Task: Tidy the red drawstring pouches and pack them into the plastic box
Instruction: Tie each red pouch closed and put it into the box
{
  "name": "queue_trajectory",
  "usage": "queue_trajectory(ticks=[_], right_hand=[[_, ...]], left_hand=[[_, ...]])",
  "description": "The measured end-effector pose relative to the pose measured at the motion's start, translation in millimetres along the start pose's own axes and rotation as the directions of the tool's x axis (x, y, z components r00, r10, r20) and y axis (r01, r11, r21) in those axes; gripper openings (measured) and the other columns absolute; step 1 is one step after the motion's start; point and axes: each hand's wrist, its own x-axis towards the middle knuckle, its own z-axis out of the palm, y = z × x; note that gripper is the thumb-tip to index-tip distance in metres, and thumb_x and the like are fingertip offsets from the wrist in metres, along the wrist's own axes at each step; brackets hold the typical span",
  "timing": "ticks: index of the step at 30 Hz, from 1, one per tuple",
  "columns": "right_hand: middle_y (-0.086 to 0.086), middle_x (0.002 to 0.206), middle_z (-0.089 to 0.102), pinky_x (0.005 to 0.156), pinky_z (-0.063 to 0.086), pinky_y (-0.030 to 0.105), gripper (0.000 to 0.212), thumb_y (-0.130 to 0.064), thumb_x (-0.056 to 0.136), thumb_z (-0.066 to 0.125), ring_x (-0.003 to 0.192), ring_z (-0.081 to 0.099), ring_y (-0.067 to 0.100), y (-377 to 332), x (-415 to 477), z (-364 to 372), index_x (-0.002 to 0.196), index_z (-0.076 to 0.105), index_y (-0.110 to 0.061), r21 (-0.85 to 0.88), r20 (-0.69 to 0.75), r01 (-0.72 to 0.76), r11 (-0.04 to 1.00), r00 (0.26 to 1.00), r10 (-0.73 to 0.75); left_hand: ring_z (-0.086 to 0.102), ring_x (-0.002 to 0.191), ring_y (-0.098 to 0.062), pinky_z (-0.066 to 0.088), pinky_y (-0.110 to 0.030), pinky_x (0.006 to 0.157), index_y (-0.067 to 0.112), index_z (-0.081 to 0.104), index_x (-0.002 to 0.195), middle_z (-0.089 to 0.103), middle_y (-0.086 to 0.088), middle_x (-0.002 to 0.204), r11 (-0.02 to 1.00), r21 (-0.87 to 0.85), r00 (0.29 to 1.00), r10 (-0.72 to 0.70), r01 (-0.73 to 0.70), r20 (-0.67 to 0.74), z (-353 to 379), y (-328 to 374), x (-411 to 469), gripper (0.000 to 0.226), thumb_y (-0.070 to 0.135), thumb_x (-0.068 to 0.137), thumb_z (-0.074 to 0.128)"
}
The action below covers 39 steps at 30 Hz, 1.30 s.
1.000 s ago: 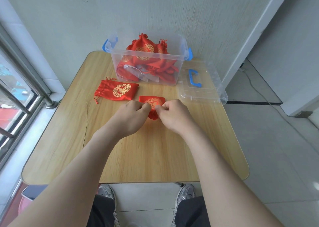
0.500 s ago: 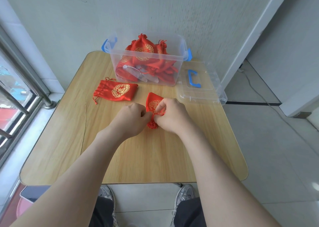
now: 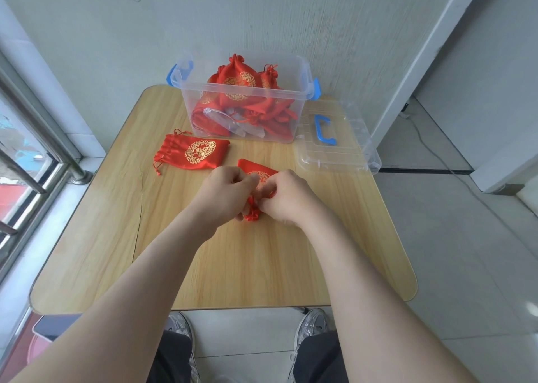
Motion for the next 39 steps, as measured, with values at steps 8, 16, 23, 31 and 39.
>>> queue_trajectory(ticks=[8, 16, 23, 31, 39], right_hand=[[-0.005, 0.1, 0.07, 0.065, 0.046, 0.028, 0.015, -0.029, 0.105, 0.059, 0.085, 0.064, 0.014, 0.0, -0.3, -0.9, 0.1, 0.073, -0.027, 0.159, 0.012, -0.023, 0.987, 1.0, 0.022], [-0.005, 0.082, 0.076, 0.073, 0.052, 0.029, 0.02, -0.029, 0.102, 0.07, 0.075, 0.066, 0.009, -1.7, -4.4, -1.7, 0.087, 0.078, -0.018, 0.341, 0.023, 0.014, 0.94, 0.999, -0.023], [-0.002, 0.085, 0.071, 0.072, 0.05, 0.033, 0.022, -0.027, 0.094, 0.074, 0.076, 0.061, 0.016, -4.6, -4.1, -6.8, 0.095, 0.075, -0.005, 0.354, 0.015, -0.068, 0.933, 0.998, 0.067], [-0.004, 0.047, 0.053, 0.056, 0.042, 0.03, 0.019, -0.013, 0.096, 0.058, 0.056, 0.049, 0.021, -11.9, -7.9, -10.8, 0.077, 0.062, -0.014, 0.362, 0.044, -0.117, 0.925, 0.993, 0.108], [0.004, 0.062, 0.052, 0.063, 0.044, 0.035, 0.012, -0.013, 0.098, 0.049, 0.061, 0.051, 0.025, -7.4, -5.2, -7.6, 0.094, 0.061, -0.012, 0.332, 0.053, -0.118, 0.936, 0.993, 0.106]], left_hand=[[0.056, 0.064, -0.017, 0.049, -0.03, 0.054, 0.011, 0.06, 0.095, 0.065, -0.004, 0.087, 0.996, -0.018, 0.99, -0.085, 0.087, 0.111, -3.1, -1.5, -0.1, 0.031, 0.025, 0.113, 0.038], [0.056, 0.065, -0.018, 0.05, -0.032, 0.056, 0.011, 0.06, 0.096, 0.064, -0.004, 0.085, 0.999, -0.022, 0.992, -0.031, 0.034, 0.124, -3.5, -0.2, -1.3, 0.029, 0.028, 0.113, 0.042], [0.056, 0.056, -0.013, 0.055, -0.032, 0.055, 0.004, 0.059, 0.109, 0.07, -0.005, 0.086, 0.998, -0.048, 0.993, -0.03, 0.036, 0.111, -5.7, 0.6, -1.7, 0.027, 0.03, 0.111, 0.05], [0.058, 0.055, -0.011, 0.062, -0.033, 0.058, 0.004, 0.069, 0.102, 0.072, -0.001, 0.078, 0.995, -0.094, 0.995, -0.009, 0.019, 0.103, -8.6, -2.0, -3.4, 0.014, 0.017, 0.105, 0.066], [0.08, 0.077, -0.023, 0.066, -0.031, 0.068, -0.002, 0.074, 0.097, 0.079, -0.018, 0.087, 0.992, -0.117, 0.99, -0.021, 0.038, 0.141, -9.4, 0.3, -7.9, 0.01, 0.008, 0.098, 0.073]])
